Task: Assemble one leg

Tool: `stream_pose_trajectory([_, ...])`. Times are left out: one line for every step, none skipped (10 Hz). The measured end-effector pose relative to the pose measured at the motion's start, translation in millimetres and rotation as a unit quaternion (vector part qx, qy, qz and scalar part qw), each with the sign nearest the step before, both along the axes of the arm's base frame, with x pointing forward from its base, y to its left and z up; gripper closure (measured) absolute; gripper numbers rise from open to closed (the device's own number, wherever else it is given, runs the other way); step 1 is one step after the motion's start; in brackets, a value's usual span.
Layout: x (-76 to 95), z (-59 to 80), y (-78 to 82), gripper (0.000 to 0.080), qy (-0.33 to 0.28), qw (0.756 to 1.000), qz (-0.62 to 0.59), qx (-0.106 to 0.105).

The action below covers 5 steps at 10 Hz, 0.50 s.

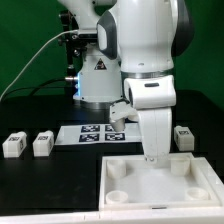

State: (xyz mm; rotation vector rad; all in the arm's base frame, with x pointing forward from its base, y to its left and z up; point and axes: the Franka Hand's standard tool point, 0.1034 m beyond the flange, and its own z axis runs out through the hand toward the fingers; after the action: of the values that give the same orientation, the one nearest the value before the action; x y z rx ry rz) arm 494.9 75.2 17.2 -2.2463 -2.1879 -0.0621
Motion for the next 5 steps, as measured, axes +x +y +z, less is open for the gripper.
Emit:
stream_pose_trajectory([0.0,-0.1,0.2,0.0742,-0.001,1.000,0.004,-0.004])
stream_pose_trajectory([0.1,0.1,-0.2,0.0742,-0.002,1.000,0.006,-0.007])
stream_pose_trajectory([0.1,0.0,-0.4,0.0742,-0.002,1.000,0.006,-0.007])
stream_pose_trajectory([-0.1,-0.3,-0.6,0.0655,-0.001,1.000,0.006,-0.007])
stream_pose_trajectory([-0.2,-0.4,-0.8,0.0517,-0.001,1.000,0.005,-0.007])
